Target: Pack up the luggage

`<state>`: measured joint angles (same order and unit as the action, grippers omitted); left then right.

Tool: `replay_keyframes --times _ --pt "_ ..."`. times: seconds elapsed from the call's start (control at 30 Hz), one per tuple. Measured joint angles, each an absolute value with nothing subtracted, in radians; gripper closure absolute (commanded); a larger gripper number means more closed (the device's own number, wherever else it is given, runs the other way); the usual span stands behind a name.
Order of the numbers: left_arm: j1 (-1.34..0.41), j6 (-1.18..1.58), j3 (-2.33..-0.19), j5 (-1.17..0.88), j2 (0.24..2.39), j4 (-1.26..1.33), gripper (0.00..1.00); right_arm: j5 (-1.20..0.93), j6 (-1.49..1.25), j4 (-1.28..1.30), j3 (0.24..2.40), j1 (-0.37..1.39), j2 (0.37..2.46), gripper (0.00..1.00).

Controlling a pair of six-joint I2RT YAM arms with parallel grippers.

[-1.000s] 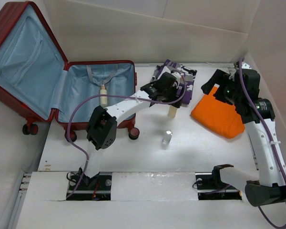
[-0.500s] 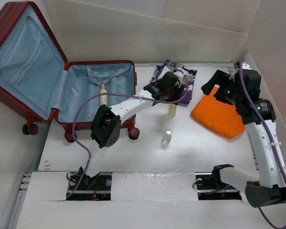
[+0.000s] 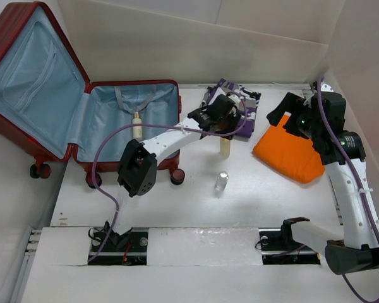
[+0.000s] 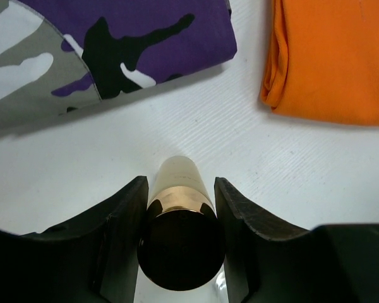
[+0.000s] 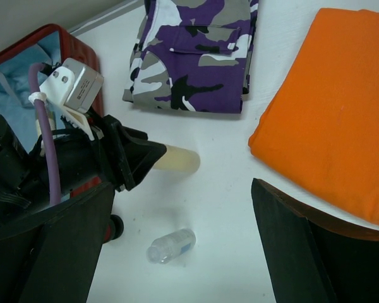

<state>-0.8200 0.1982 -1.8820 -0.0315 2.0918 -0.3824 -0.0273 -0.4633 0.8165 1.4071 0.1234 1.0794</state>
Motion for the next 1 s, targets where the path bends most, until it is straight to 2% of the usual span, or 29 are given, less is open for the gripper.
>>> replay_keyframes --times 0.27,0.5,0.73,1.0 --pt "-0.814 0.213 -1.935 -0.022 2.056 -0.48 0.89 -0.028 -0.463 0.818 1.407 0.123 1.079 0.05" --pt "-0.755 0.234 -2.011 -0.028 2.009 -0.535 0.89 -0.038 -0.463 0.821 1.407 0.123 1.079 0.05" --pt "-0.58 0.233 -2.078 0.0 1.929 -0.577 0.89 -0.065 -0.463 0.821 1.407 0.123 1.079 0.05" --pt "-0.292 0.241 -2.029 0.077 1.82 -0.601 0.89 -0.114 -0.463 0.807 1.372 0.124 1.079 0.05"
